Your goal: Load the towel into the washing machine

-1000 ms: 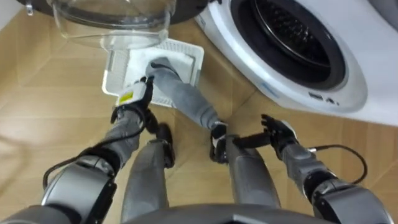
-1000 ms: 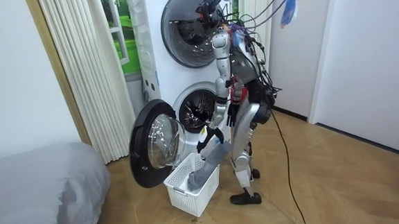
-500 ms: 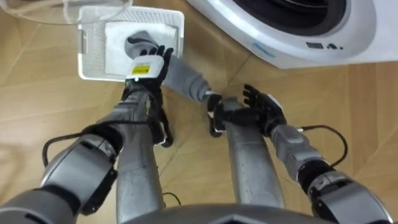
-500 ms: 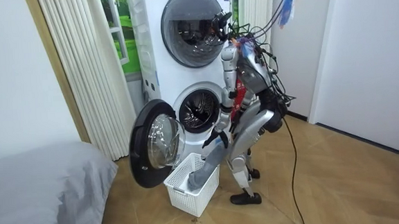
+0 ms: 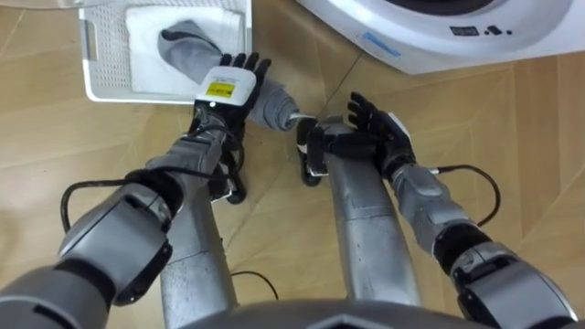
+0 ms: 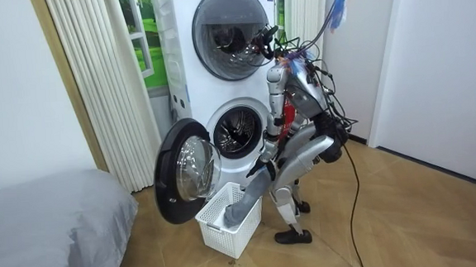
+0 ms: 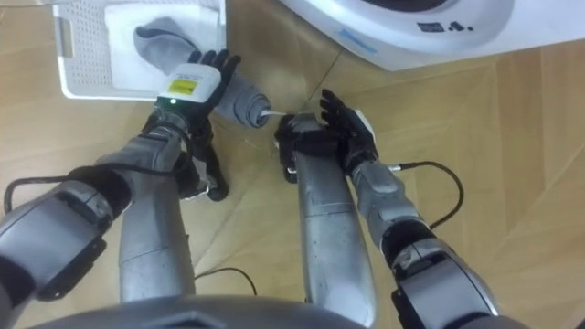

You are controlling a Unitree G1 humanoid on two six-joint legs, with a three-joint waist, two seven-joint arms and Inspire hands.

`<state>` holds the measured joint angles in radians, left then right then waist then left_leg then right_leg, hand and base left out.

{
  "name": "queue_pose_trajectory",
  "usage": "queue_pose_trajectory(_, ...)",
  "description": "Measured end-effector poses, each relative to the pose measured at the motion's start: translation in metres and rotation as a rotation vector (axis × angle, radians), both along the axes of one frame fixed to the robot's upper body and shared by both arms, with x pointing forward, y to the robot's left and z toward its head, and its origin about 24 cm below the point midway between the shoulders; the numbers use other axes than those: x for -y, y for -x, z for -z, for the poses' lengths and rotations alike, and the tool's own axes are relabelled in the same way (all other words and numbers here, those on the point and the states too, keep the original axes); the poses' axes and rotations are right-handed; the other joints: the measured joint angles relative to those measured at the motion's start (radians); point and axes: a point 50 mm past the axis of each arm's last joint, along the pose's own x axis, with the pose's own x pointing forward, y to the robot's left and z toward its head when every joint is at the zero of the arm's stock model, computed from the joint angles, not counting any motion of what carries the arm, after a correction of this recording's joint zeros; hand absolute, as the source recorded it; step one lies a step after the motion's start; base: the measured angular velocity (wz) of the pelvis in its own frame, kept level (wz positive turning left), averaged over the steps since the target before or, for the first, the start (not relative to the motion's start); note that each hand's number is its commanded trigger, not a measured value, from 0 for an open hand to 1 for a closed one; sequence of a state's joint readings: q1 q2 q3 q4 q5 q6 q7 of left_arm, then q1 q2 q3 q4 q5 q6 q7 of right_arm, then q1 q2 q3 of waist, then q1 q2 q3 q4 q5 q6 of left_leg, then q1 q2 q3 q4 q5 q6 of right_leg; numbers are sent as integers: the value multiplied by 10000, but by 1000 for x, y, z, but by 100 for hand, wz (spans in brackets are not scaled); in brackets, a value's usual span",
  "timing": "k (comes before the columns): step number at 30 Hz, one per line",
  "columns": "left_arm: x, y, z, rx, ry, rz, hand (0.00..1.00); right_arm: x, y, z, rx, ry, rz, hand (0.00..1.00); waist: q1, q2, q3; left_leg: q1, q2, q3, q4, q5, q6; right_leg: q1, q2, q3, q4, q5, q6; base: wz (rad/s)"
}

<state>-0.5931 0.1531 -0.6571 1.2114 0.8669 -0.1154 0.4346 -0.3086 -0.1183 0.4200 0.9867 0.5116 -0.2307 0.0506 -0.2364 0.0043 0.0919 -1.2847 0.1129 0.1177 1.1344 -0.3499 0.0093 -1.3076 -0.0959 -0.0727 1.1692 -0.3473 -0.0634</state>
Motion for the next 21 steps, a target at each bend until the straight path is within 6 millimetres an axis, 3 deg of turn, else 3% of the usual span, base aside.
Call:
queue_pose_trajectory(3, 3, -3, -4, 205, -42, 161, 0, -1, -3, -3, 188, -93, -103, 0, -58, 0, 0, -268, -8, -50, 222, -52, -24, -257, -15, -5, 231, -73, -20, 1)
queue_pose_trajectory(4, 3, -4, -5, 276, -27, 175, 23, -2, -4, -4, 217, -178, -93, 0, -65, -1, 0, -362, -8, -88, 305, -76, -40, -334, -17, -23, 308, -103, -47, 0)
queue_pose_trajectory(5, 4, -5, -6, 321, -19, 187, 33, -2, -5, -5, 256, -264, -37, 0, -68, -1, 0, -433, -7, -127, 368, -95, -55, -393, -20, -51, 364, -129, -71, 0)
queue_pose_trajectory(6, 4, -5, -6, 336, -11, 204, 79, -2, -5, -5, 275, -325, 7, 0, -71, -1, 0, -466, -3, -146, 390, -99, -60, -416, -20, -68, 378, -137, -82, 0)
queue_pose_trajectory(7, 6, -6, -7, 376, 4, 265, 100, -2, -5, -5, 295, -387, 31, 0, -75, -2, -1, -526, 4, -178, 421, -106, -71, -454, -17, -97, 405, -154, -100, 0)
queue_pose_trajectory(10, 5, -6, -7, 364, -139, 360, 100, -6, -9, -8, 372, -334, -204, 0, -79, -6, -2, -618, 131, -166, 500, -172, -95, -553, 101, -90, 405, -153, -106, -8)
queue_pose_trajectory(21, 0, -11, -10, 181, -543, 406, 100, -13, -12, -9, 293, -443, -637, 0, -306, -100, 5, -600, 162, -243, 502, -329, -187, -573, 185, -116, 405, -254, -227, -3)
